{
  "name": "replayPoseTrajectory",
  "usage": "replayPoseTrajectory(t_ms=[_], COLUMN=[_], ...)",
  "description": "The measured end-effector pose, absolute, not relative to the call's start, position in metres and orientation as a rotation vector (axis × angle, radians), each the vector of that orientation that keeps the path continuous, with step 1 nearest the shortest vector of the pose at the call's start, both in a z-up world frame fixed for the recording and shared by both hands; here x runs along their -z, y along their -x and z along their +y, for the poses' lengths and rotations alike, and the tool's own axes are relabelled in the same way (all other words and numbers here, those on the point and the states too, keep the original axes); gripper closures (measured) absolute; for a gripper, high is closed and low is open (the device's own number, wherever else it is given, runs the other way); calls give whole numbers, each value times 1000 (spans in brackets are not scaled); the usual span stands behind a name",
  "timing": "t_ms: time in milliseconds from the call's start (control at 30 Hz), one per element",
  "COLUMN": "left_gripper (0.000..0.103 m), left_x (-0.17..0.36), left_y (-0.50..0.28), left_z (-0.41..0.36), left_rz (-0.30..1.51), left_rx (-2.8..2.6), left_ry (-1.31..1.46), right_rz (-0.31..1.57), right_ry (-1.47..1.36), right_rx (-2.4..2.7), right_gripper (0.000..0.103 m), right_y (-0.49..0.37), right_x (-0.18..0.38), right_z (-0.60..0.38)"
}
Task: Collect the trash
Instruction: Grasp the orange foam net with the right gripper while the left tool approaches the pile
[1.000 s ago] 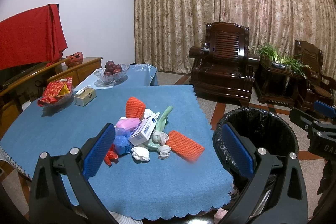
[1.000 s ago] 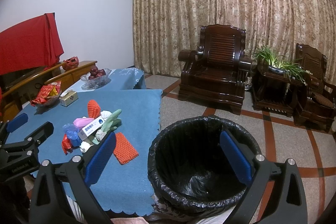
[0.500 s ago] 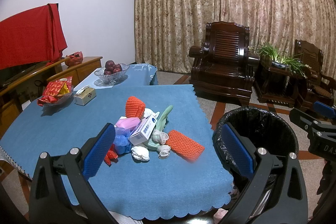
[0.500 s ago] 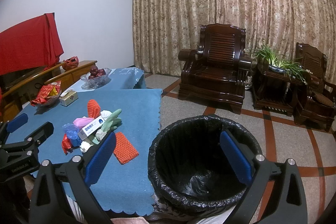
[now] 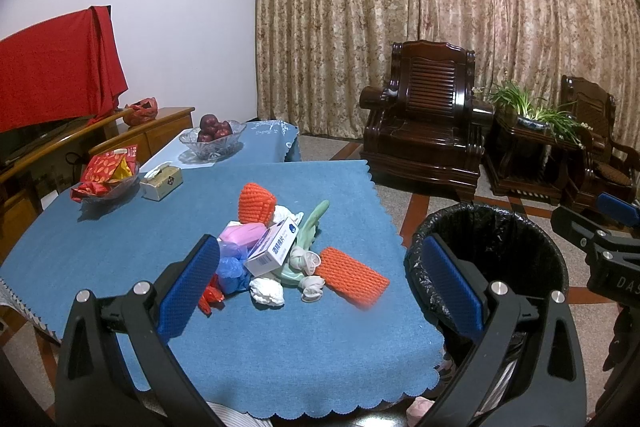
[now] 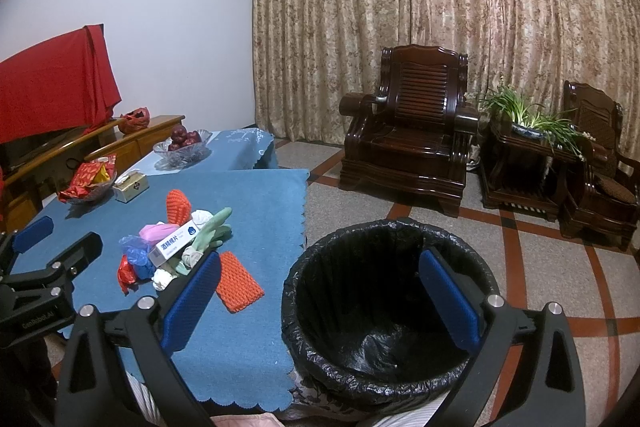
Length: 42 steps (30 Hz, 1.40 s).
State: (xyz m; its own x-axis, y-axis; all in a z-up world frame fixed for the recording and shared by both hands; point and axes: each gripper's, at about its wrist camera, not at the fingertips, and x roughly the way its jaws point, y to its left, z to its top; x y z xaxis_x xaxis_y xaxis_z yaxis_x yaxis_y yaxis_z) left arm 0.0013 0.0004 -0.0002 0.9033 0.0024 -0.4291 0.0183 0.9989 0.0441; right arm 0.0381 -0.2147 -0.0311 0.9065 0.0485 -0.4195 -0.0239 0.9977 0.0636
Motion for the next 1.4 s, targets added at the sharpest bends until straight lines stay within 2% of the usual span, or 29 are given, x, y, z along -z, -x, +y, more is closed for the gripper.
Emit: replayPoseTrajectory(t_ms=[833, 1400], left_gripper=[5, 5], left_x=[1, 34], left_y=[-1, -41], left_z=[-1, 65], left_rz=[452, 480], left_rx=[6, -152], left_ry=[-37, -8], right_rz=[448, 488], right_ry=[-53, -44], right_rx=[-51, -200], right_gripper=[6, 6], right_y=[-45, -100], right_x=[44, 69], right_z=[-204, -155])
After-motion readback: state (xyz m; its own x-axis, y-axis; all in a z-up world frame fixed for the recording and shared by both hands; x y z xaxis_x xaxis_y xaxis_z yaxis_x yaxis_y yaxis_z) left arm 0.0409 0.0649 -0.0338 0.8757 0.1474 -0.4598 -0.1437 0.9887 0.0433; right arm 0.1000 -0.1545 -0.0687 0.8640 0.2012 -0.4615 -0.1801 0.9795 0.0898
